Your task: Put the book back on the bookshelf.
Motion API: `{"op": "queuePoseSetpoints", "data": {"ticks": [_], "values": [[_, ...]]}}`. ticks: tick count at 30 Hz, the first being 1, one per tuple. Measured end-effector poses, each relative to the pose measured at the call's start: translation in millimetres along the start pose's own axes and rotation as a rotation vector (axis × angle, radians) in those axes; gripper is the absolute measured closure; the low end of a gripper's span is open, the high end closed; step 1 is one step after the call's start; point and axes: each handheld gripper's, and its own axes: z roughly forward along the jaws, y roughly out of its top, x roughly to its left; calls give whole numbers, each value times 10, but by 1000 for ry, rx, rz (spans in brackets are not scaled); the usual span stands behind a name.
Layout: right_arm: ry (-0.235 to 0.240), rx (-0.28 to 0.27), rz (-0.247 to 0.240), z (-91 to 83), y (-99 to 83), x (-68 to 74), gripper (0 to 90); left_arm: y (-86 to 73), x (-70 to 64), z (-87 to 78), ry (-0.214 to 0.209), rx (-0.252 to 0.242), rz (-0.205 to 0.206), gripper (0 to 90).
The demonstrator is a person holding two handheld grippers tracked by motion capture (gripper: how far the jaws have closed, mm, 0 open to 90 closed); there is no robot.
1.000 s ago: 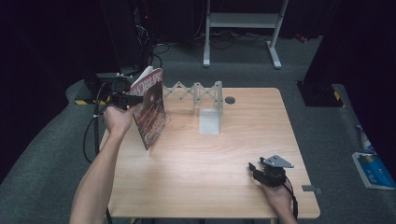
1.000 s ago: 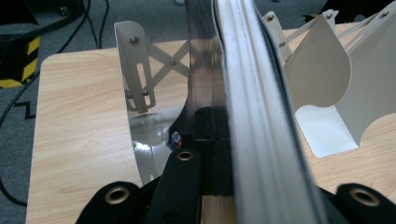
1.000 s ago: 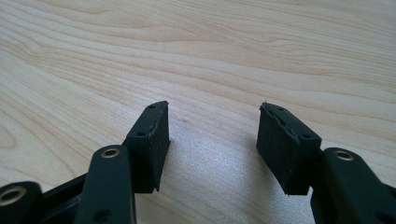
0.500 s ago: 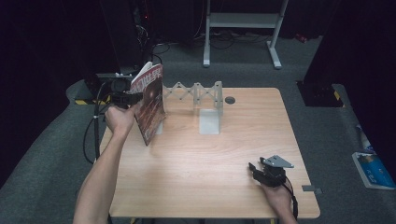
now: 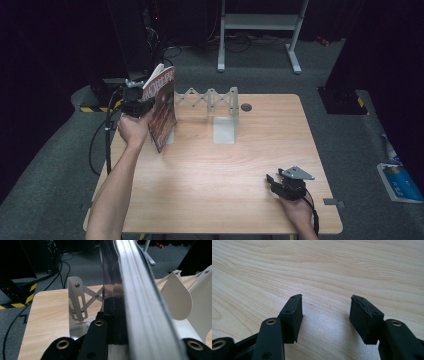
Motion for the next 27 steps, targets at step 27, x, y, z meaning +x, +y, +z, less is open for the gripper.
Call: {"op": "queuePoseSetpoints", "data": {"ticks": [27], "values": [[-1,0,2,0,-1,3,439,-147,61,69,-16,-12,28,822]]}}
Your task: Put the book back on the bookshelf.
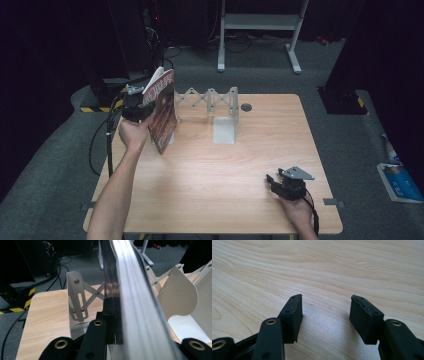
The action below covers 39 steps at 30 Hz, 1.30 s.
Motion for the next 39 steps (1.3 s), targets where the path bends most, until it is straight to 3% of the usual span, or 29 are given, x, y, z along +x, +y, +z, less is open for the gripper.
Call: {"op": "queuePoseSetpoints", "data": {"ticks": [9,22,29,39], "values": [[-1,0,0,0,0,0,439,13,34,-14,16,33,35,806],[-1,0,1,0,0,1,439,4,152,-22,30,63,2,783],[0,0,1,0,0,1,438,0,200,-27,15,71,-20,782],[0,-1,0,1,0,0,438,-6,245,-32,26,90,-25,767]]}}
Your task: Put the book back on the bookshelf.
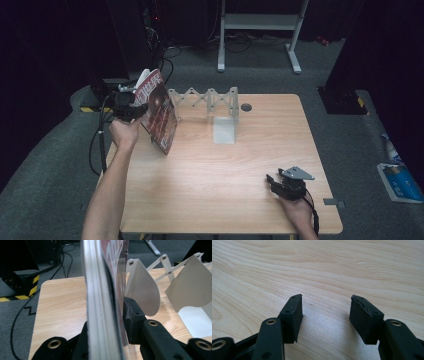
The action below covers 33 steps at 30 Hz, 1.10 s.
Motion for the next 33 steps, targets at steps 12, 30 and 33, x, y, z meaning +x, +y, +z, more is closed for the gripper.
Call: {"op": "queuePoseSetpoints", "data": {"ticks": [12,30,33], "values": [[-1,0,0,-1,0,1,438,-15,74,-27,8,11,-12,740],[0,0,4,0,1,3,438,-119,212,-172,-34,-36,-85,490],[0,1,2,-1,1,2,438,-123,205,-212,-43,-45,-76,456]]}}
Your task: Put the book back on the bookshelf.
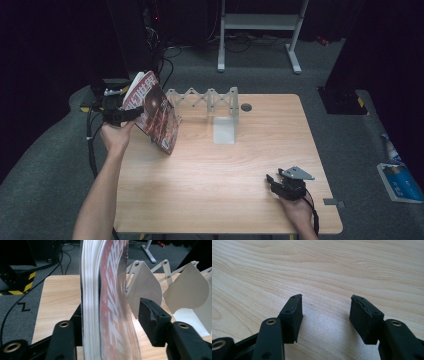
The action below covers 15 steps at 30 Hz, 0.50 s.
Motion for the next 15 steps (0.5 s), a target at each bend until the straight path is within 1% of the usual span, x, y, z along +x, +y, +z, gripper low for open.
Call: {"op": "queuePoseSetpoints", "data": {"ticks": [1,6,15], "values": [[0,0,1,0,0,1,438,1,-1,-18,-3,-5,8,448],[0,-1,1,1,0,1,438,3,-11,-82,-16,-26,11,423],[-1,0,1,0,0,1,438,-37,2,-188,-31,-59,6,389]]}}
